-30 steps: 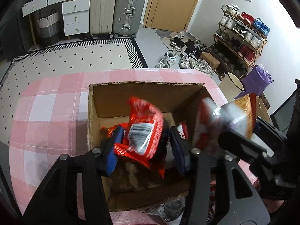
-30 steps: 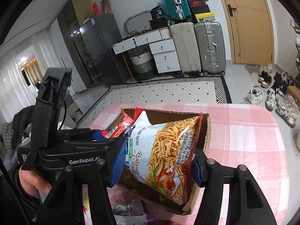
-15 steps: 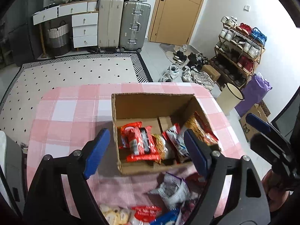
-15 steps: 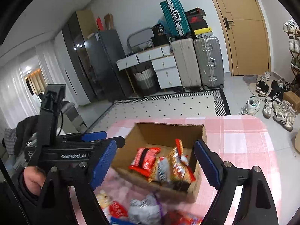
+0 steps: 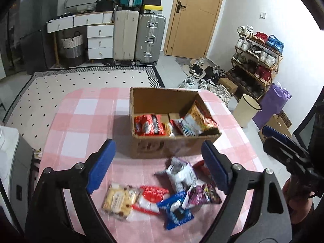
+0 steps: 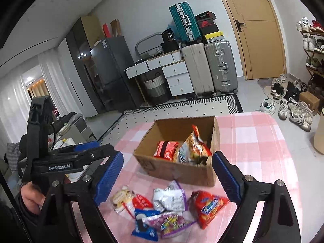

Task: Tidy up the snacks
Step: 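Move both tools back to the remaining snack pile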

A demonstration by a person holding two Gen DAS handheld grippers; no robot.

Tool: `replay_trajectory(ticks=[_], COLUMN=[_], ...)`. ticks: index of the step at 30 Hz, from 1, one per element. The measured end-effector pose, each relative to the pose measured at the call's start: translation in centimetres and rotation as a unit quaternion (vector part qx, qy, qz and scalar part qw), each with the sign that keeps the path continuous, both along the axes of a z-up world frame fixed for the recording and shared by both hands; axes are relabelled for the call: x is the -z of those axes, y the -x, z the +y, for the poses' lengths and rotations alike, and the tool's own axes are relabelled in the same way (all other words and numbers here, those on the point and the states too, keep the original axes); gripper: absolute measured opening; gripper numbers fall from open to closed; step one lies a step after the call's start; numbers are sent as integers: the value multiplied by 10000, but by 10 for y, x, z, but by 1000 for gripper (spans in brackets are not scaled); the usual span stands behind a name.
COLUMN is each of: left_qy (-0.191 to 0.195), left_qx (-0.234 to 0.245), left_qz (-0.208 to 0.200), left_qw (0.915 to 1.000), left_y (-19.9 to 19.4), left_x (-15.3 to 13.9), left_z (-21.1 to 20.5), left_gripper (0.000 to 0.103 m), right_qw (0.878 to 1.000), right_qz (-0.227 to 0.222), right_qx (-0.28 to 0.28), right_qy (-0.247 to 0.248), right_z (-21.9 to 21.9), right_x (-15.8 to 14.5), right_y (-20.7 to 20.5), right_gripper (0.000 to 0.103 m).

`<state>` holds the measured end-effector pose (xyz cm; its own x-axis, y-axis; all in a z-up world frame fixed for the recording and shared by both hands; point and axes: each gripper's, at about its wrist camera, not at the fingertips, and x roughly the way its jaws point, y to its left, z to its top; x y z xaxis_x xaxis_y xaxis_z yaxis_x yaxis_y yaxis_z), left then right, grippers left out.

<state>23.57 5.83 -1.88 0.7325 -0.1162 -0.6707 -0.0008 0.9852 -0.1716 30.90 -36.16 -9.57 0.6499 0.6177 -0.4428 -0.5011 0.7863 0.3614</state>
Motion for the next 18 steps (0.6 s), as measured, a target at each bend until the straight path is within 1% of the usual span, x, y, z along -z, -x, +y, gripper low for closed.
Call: replay_trajectory(ticks=[3, 7, 14, 17, 18], left_qy=[-68, -99, -48, -168, -202], left_qx=[-90, -92, -128, -254, -254], left_qz=[-58, -128, -127, -107, -128], left_qw=[9999, 9998, 9998, 9995, 9994], left_y=[24, 50, 82, 92, 99], left_x=[1, -1, 6, 10, 13], left_z=[1, -1, -5, -8, -10], left_gripper=[85, 85, 87, 90, 93], right_qw=[10000, 9999, 9996, 9995, 9995], right_qz=[4, -46, -111, -111, -72], right_qx=[-24, -103, -195, -206, -217], right_qy=[-36, 45, 155, 216, 210], right_z=[2, 9, 11, 12, 12], right_x=[2, 2, 5, 8, 11], right_y=[16, 34, 63, 70, 72], right_gripper=[91, 91, 91, 91, 91])
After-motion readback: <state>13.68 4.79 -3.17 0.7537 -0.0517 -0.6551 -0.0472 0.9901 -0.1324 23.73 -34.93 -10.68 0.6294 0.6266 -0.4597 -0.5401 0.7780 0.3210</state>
